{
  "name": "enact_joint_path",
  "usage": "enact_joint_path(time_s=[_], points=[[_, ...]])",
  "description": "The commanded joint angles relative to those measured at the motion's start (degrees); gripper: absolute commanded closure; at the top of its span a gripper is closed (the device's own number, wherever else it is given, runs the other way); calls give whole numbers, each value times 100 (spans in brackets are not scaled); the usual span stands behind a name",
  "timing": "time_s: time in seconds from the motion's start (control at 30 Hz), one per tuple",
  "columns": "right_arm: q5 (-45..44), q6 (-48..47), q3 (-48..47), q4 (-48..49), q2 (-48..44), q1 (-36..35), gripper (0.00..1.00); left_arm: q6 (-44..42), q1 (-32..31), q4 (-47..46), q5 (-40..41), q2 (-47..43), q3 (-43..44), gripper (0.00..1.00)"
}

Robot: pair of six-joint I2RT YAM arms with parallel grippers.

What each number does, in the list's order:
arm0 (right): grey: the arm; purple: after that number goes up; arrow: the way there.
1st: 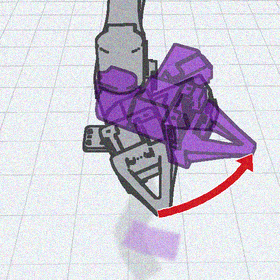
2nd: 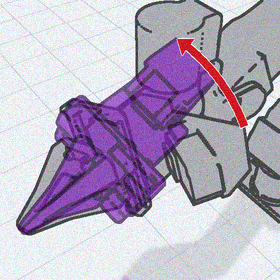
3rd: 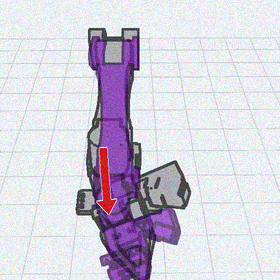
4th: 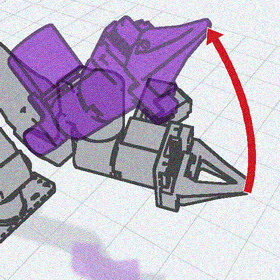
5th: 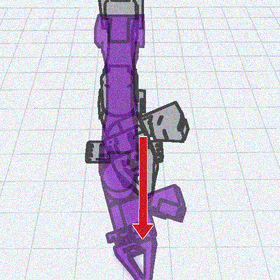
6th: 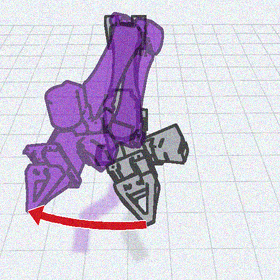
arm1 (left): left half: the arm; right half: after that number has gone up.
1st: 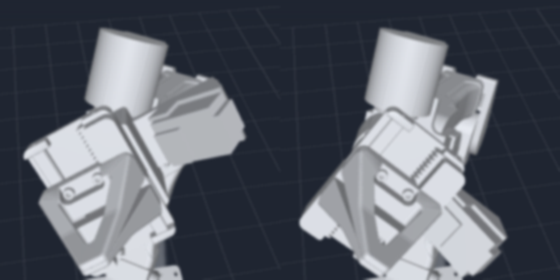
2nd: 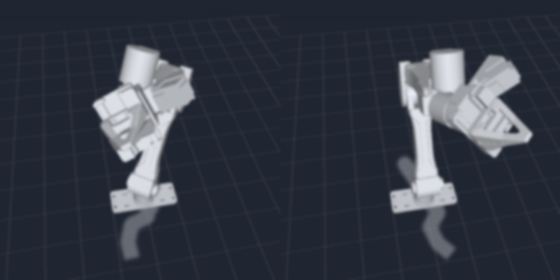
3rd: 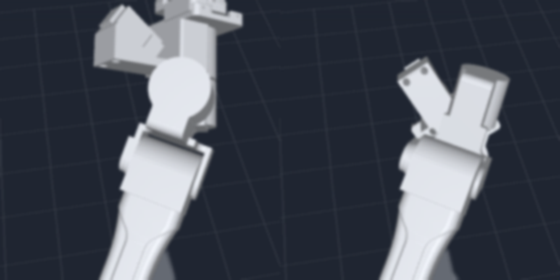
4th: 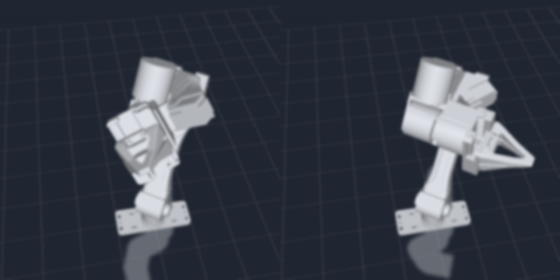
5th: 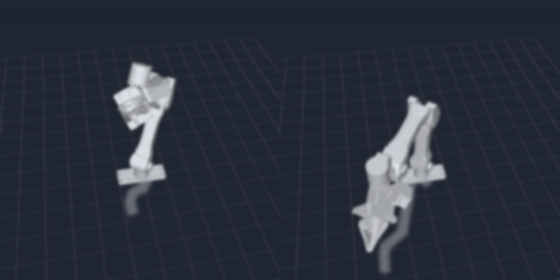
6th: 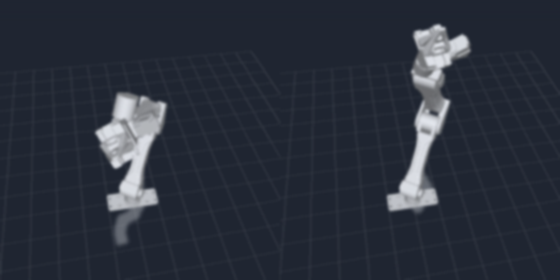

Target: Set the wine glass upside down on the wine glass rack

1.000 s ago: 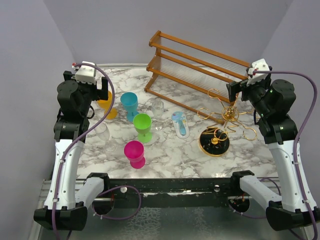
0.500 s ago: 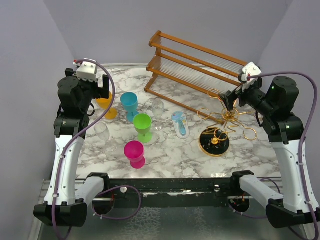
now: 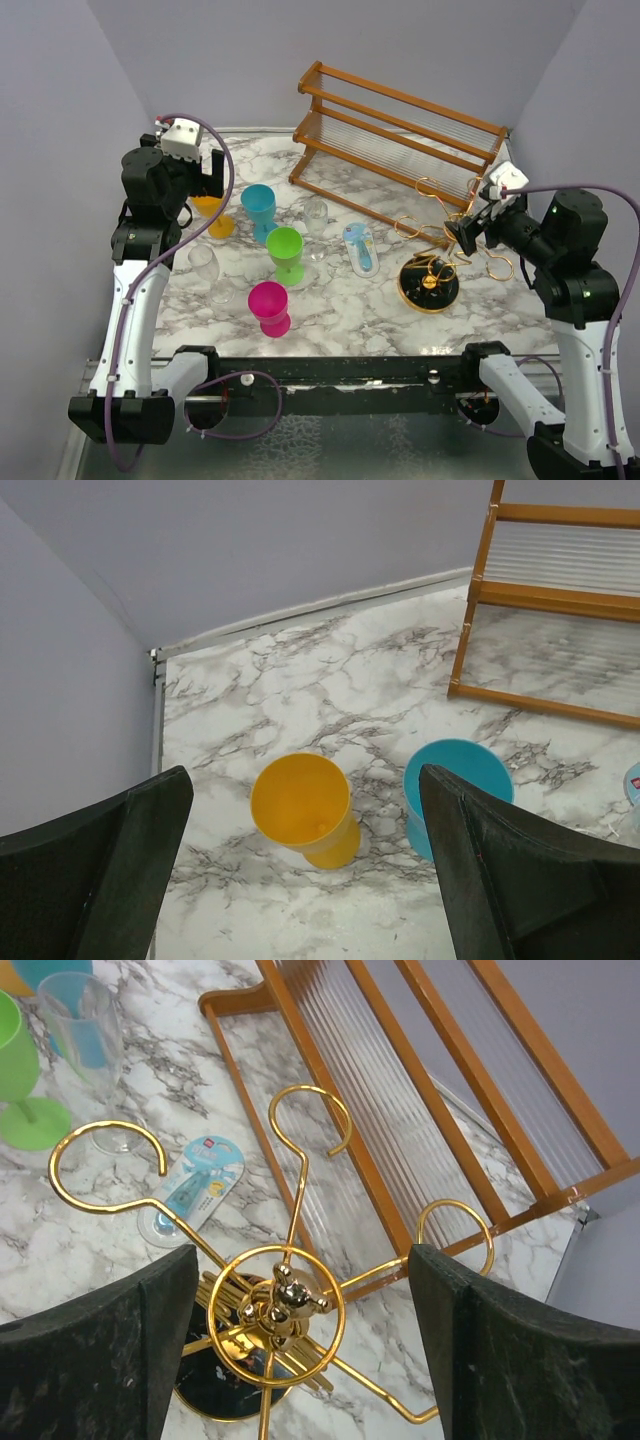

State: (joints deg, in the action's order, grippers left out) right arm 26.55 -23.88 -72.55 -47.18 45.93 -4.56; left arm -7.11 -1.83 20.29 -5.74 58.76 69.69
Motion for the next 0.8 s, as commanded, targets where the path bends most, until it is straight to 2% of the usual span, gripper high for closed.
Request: enact_joint_path(time_s=[0.0,0.53,0.7,0.77], points=[[181,-5,295,-143,-222,175,18,36,50,-18,-221,-14,109,1],[605,145,604,247,-14,192,57,30,77,-56,-338,-19,45,1],[776,180,596,357,89,192,78,13,77,-53,-357,3,46,1],[855,240,571,476,170,192,95,15,77,-53,-386,29,52,1]])
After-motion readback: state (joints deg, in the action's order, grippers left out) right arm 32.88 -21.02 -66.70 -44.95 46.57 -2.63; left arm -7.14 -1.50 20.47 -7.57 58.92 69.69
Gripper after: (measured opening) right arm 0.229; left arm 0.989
